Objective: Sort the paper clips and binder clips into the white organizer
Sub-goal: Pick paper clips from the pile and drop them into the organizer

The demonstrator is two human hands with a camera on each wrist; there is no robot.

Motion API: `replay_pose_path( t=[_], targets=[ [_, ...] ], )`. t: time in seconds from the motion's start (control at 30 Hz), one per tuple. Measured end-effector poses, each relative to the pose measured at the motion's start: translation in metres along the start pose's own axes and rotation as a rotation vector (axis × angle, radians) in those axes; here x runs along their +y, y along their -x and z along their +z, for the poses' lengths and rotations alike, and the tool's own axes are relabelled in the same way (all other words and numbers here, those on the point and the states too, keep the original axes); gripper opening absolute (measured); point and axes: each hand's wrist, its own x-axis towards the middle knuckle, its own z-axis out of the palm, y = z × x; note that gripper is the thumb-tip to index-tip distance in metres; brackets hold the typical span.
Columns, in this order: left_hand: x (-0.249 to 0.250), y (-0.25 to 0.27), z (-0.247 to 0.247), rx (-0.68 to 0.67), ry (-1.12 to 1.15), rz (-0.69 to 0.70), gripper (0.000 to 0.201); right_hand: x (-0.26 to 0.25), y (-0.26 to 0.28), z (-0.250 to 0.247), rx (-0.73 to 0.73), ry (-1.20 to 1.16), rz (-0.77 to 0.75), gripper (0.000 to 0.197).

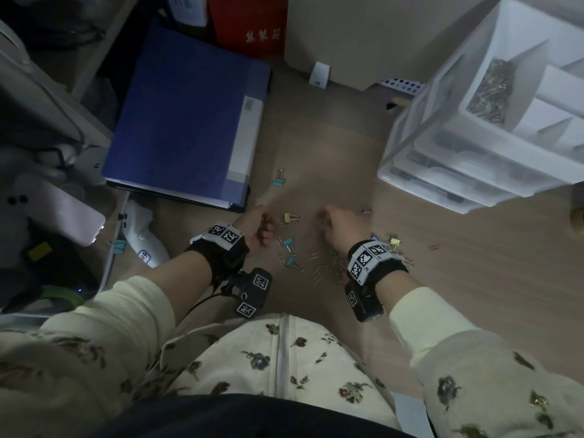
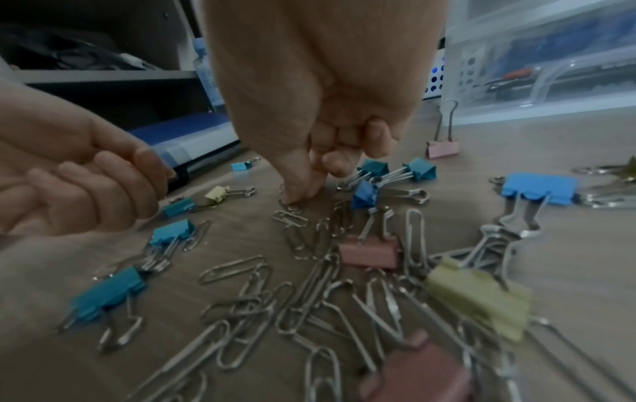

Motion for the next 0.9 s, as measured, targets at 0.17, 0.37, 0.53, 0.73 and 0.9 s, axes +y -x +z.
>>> replay_pose_path(
  t=[0.17,0.37,0.53,0.73,0.9],
  targets=[
    [-0.001,0.000,0.000,0.005,-0.002,0.005,0.039,-0.007,-0.002,-0.005,-0.055,0.088,0.000,0.023],
    [-0.002,0.000,0.001,0.001,0.011,0.005,0.034,-0.013,0.001,-0.002,-0.029,0.231,-0.087,0.026],
    [0.000,0.004,0.003,-0.007,0.029,-0.002,0.031,-0.015,0.011,-0.005,-0.004,0.270,-0.108,0.027],
    [-0.002,0.006,0.011,-0.041,0.131,0.020,0.027,-0.025,0.020,-0.016,0.104,-0.172,-0.143,0.018],
    [-0.003,0.012,0.019,-0.170,0.240,0.008,0.025,-0.044,0.027,-0.015,0.067,-0.338,-0.306,0.016]
  ],
)
